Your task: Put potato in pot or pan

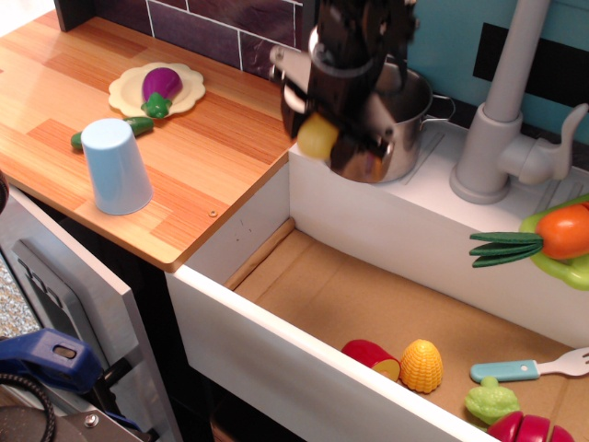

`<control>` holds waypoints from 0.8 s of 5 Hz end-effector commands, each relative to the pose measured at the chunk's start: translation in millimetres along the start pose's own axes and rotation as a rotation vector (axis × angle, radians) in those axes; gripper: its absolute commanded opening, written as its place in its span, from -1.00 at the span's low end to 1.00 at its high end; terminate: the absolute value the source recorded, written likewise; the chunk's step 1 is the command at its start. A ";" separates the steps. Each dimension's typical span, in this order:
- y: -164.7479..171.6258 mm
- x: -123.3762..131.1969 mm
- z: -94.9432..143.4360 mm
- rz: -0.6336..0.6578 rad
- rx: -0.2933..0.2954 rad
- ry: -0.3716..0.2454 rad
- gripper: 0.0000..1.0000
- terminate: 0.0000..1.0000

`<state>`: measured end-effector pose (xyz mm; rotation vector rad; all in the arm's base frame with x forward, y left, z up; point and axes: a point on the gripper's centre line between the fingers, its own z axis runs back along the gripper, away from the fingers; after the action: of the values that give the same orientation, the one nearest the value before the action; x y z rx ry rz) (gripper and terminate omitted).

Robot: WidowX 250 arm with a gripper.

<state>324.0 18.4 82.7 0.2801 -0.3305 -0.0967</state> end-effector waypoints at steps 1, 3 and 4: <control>16.8 49.2 27.8 -0.119 0.056 -0.104 -1.00 -1.00; 14.4 77.4 18.9 -0.227 -0.047 -0.119 -1.00 -1.00; 14.4 77.4 18.9 -0.227 -0.047 -0.119 1.00 -1.00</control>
<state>383.0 13.2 107.9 0.2542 -0.3540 -0.3538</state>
